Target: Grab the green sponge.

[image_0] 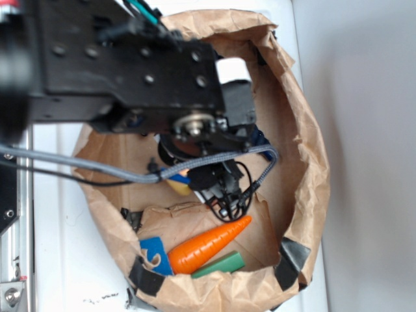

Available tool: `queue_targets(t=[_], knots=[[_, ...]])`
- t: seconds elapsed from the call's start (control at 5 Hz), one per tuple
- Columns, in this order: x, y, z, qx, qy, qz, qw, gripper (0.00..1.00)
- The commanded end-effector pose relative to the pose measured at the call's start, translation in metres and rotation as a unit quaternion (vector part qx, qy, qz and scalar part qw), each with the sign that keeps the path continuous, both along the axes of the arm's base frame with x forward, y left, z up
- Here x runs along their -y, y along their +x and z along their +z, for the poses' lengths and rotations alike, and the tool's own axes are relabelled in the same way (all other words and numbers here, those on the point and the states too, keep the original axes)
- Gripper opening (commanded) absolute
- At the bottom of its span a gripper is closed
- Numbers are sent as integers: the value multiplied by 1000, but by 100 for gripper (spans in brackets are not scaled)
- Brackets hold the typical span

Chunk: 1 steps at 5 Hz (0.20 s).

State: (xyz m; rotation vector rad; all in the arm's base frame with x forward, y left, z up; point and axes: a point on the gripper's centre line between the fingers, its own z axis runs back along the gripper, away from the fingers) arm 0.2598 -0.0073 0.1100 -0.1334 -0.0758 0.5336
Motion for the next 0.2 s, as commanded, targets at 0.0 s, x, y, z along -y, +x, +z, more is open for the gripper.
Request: queue_targets(t=[0.0], knots=[[-3,9,33,61,69,-32,995,0]])
